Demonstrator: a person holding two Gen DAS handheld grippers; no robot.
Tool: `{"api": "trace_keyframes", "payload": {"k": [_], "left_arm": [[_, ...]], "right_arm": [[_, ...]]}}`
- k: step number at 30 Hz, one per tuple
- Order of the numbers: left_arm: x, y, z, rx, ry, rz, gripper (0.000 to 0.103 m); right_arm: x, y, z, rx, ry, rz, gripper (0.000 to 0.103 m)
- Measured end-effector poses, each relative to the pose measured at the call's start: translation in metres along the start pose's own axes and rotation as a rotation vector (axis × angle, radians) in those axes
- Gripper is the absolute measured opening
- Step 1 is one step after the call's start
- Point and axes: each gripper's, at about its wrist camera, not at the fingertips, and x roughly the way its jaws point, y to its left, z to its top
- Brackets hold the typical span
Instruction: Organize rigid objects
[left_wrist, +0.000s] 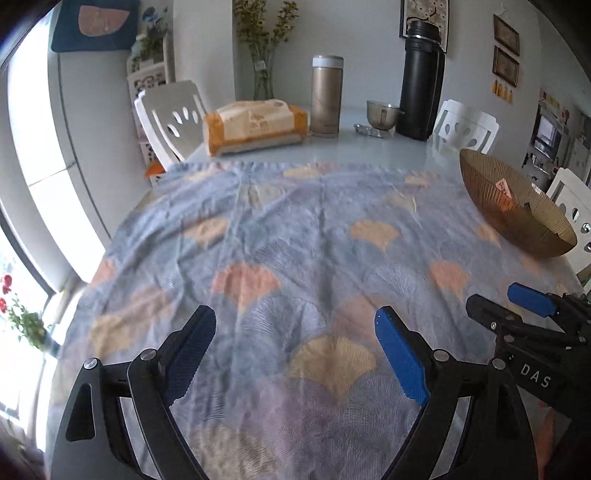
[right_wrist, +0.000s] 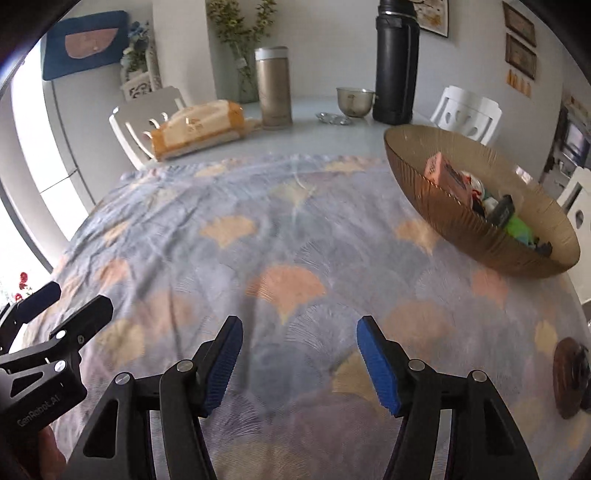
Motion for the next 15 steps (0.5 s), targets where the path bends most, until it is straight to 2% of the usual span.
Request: {"api": "trace_keyframes", "payload": {"k": [15], "left_arm": [[0.0025, -0.0058, -0.0049, 0.028, 0.021, 0.030, 0.087]], "right_arm": [[0.0085, -0.0040, -0.0056, 0.019, 0.037, 0.021, 0.063]]}}
